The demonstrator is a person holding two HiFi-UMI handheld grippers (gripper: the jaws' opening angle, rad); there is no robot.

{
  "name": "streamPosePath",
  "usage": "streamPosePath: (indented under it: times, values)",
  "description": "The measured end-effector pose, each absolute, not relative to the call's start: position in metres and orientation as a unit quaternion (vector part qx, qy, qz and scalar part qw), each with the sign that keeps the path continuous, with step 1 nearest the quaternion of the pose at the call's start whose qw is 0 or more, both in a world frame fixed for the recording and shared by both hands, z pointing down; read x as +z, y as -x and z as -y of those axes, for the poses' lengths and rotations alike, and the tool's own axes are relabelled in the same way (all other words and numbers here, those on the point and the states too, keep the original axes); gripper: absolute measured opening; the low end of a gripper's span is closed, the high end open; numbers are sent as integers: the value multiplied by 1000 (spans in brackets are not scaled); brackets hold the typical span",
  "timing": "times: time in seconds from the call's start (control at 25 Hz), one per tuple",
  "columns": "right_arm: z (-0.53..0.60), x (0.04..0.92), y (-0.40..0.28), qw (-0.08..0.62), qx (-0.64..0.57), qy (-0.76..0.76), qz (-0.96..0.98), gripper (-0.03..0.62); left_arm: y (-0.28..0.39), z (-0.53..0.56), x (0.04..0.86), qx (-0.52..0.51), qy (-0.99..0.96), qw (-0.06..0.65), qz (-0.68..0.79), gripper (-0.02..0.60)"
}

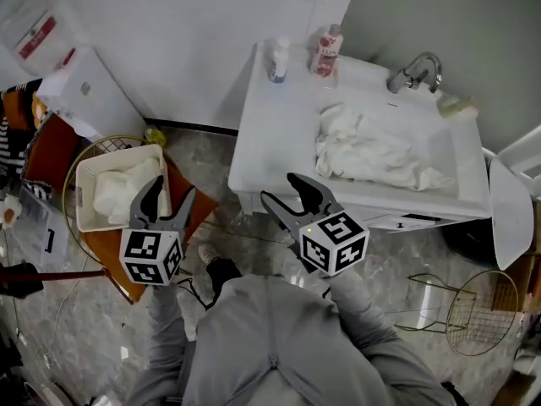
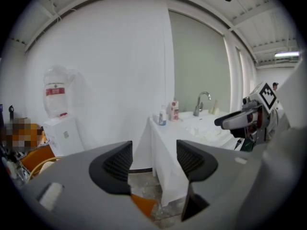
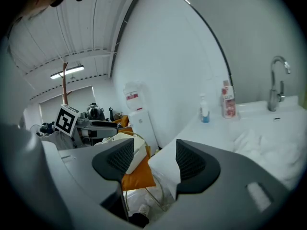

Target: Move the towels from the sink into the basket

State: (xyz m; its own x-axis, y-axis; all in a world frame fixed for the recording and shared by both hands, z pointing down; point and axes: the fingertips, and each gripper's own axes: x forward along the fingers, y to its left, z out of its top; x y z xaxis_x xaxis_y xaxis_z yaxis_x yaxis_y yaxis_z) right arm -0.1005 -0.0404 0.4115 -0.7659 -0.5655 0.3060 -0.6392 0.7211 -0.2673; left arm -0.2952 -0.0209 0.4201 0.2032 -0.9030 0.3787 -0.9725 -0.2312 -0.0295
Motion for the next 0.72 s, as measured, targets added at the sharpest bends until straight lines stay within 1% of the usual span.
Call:
streamPosePath:
  times: [0.24,0.72]
  values:
    - [17,410,-2,73,201,-397,893,255,191,25,406,155,-817,92,547,313]
    - [-10,398,-182,16,203,-571,795,255,25,60,384,164,-899,45,403,313]
